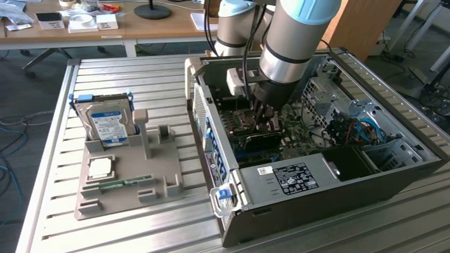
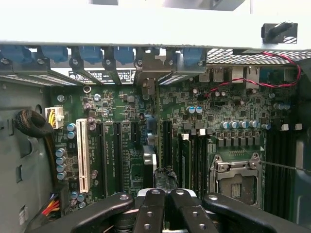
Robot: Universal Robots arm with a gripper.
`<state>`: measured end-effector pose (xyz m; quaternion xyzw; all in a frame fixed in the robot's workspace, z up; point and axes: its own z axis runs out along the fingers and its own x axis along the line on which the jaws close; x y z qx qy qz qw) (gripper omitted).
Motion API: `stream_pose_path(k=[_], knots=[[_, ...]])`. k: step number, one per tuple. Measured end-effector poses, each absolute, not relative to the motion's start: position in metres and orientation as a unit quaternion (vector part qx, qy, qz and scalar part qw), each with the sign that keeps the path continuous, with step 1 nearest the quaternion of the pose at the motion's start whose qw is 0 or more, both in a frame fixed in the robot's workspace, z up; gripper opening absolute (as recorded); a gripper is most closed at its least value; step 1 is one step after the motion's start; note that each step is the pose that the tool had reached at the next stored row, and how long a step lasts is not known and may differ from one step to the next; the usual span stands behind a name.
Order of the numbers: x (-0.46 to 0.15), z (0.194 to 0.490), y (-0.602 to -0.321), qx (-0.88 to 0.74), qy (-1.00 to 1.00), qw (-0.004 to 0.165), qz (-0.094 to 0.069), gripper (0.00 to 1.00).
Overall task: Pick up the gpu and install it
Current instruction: 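Press down on the gpu until it lock into place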
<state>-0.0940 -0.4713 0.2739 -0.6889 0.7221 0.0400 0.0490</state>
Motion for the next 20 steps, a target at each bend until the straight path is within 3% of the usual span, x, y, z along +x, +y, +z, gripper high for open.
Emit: stream_pose_path(k=[20], knots=[[-0.0922,0.2717,-0.4713,-0.689,0.722,0.049,0.04,0.11]])
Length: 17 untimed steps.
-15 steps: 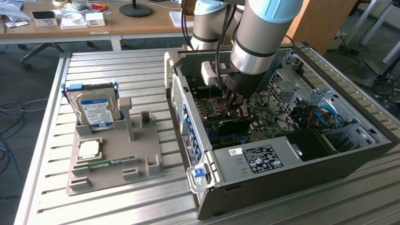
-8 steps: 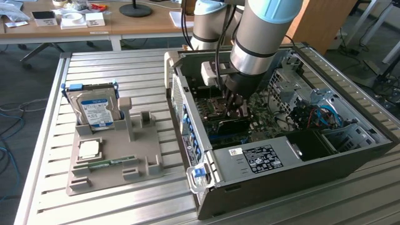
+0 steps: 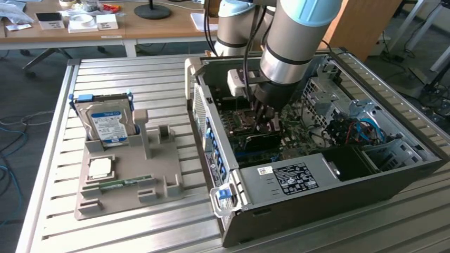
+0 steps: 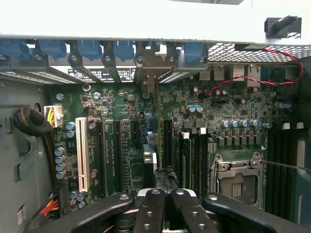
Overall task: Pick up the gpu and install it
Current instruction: 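Press down on the gpu until it lock into place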
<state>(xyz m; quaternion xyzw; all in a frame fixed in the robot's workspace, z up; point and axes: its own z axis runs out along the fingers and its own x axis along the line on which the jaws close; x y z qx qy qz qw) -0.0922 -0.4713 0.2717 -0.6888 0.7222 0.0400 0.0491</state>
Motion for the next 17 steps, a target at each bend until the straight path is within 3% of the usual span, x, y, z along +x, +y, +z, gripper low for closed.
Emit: stream_pose_path(k=[17], knots=[[-0.0901,0.269,-0.4713,-0.689,0.722,0.049,0.04,0.11]])
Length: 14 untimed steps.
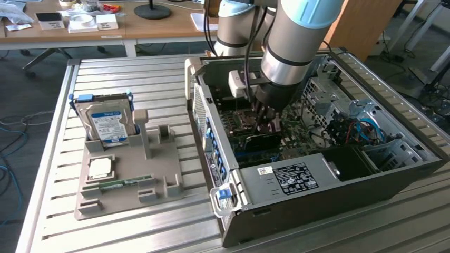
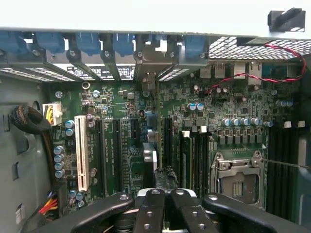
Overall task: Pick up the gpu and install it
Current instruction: 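Press down on the gpu until it lock into place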
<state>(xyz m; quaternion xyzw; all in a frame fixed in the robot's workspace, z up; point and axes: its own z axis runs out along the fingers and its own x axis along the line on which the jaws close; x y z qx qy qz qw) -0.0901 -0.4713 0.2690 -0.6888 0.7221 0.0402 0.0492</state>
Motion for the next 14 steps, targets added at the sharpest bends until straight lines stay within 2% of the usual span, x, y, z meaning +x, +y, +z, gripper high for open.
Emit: stream_pose_path(k=[14], knots=[[-0.0901,0.2646,-0.4713,-0.689,0.722,0.049,0.04,0.11]])
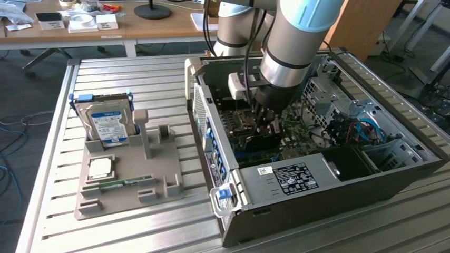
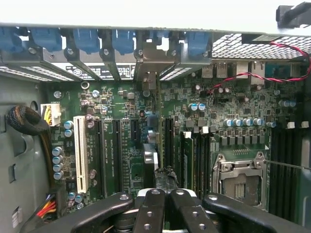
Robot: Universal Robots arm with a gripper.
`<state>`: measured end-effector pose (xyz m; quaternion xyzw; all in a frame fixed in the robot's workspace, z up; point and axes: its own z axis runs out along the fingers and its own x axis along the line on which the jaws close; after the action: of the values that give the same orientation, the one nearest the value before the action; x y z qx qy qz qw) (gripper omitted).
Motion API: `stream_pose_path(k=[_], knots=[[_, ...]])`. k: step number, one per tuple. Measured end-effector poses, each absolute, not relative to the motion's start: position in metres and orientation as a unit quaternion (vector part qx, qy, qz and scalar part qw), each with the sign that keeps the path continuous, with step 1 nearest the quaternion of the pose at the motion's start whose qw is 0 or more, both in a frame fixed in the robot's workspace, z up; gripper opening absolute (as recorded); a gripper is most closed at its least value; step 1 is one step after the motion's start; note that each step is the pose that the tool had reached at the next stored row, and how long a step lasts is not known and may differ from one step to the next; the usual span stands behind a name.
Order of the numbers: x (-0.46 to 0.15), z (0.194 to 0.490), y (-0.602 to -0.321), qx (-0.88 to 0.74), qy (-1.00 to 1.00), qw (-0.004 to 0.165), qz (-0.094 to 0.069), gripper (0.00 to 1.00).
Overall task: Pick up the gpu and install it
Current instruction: 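Press down on the gpu until it lock into place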
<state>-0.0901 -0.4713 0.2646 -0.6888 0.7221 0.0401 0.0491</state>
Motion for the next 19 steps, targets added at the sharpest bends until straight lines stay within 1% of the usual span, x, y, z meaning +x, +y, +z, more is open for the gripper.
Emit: stream_pose_path(k=[19], knots=[[-0.0902,0.2605,-0.4713,-0.689,0.722,0.049,0.04,0.11]])
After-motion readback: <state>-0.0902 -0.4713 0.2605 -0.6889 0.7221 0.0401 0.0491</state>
